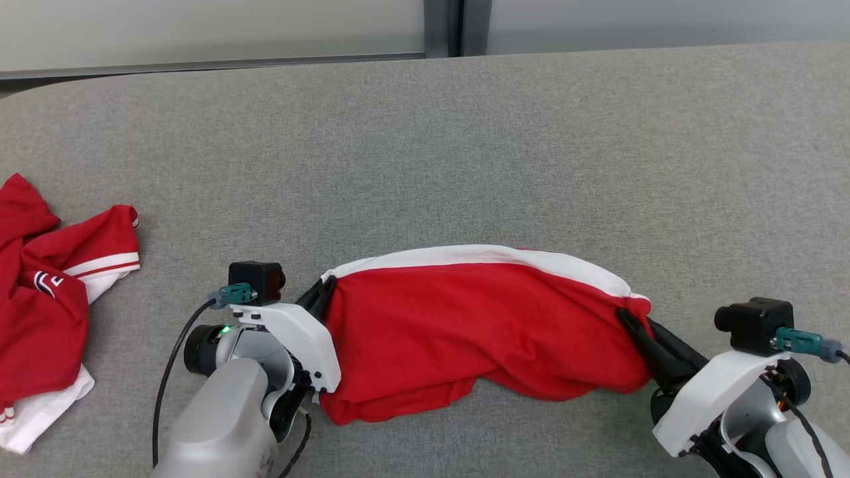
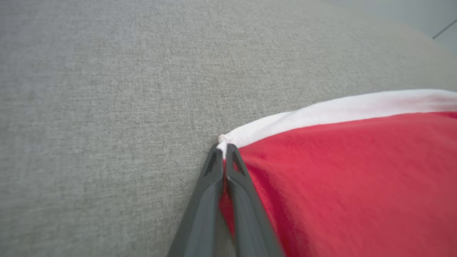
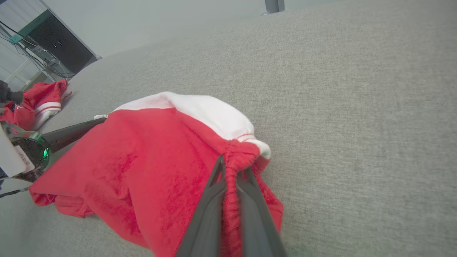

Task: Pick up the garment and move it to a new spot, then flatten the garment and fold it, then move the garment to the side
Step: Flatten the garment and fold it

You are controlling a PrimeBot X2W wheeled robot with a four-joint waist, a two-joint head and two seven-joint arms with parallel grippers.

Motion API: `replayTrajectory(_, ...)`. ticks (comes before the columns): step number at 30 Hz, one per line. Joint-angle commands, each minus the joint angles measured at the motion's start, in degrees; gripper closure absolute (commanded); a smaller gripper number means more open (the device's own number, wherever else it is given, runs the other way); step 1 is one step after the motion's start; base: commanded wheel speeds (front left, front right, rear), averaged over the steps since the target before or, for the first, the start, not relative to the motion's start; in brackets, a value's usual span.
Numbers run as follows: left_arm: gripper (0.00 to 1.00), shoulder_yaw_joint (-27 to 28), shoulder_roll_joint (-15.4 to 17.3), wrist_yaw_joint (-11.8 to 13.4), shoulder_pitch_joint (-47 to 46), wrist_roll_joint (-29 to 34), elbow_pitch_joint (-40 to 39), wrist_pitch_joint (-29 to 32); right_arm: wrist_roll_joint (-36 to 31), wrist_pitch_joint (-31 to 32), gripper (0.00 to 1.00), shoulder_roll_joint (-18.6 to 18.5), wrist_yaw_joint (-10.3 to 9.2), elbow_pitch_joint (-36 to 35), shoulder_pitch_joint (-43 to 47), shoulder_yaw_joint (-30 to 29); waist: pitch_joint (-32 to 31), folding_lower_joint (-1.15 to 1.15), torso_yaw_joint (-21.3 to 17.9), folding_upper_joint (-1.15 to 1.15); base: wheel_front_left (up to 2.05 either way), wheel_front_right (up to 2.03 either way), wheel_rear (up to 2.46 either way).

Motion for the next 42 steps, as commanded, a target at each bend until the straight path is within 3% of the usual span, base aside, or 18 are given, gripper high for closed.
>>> replayTrajectory(1, 1.0, -0.4, 0.5, 0.2, 0.4, -0.1, 1.4, -0.5, -0.1, -1.2, 1.0, -0.4, 0.0, -0.6, -0.8, 0.0, 0.0, 0.0, 0.0, 0.0, 0.0, 0.0, 0.0)
replayTrajectory(8, 1.0, 0.5, 1.3, 0.1, -2.4, 0.1, -2.8, -9.2, -3.9, -9.4, 1.0, -1.6, -0.01, -3.4, -3.0, -2.1, -1.4, 0.0, -0.4, 0.0, 0.0, 0.0, 0.0)
replayTrajectory(11, 1.0, 1.4, 2.2, 0.1, -2.6, 0.6, -6.3, -10.3, -5.1, -11.5, 1.0, -1.7, -0.01, -4.2, -4.2, -3.1, -2.6, 0.0, -0.5, 0.0, 0.0, 0.0, 0.0)
replayTrajectory(21, 1.0, 6.7, 5.5, 3.8, -2.1, 5.2, -38.3, -10.7, -9.4, -15.4, 1.0, -0.3, -0.01, -7.4, -11.2, -7.5, -9.5, 0.0, -0.9, 0.0, 0.0, 0.0, 0.0)
replayTrajectory(27, 1.0, 7.2, 6.7, 5.3, -3.6, 4.9, -48.3, -7.3, -10.3, -14.8, 1.0, 2.2, -0.01, -7.4, -14.0, -8.4, -12.6, 0.0, -1.9, 0.0, 0.0, 0.0, 0.0)
replayTrajectory(34, 1.0, 7.1, 6.1, 5.0, -6.9, 2.7, -46.7, -3.2, -9.5, -14.5, 1.0, 3.3, -0.01, -4.9, -18.7, -8.3, -10.5, 0.0, -2.4, 0.0, 0.0, 0.0, 0.0)
replayTrajectory(42, 1.0, 7.8, 3.9, 2.3, -23.8, 1.4, -29.7, -6.8, -7.8, -18.0, 1.0, 4.2, -0.01, 6.0, -36.5, -5.1, -3.3, 0.0, -3.0, 0.0, 0.0, 0.0, 0.0)
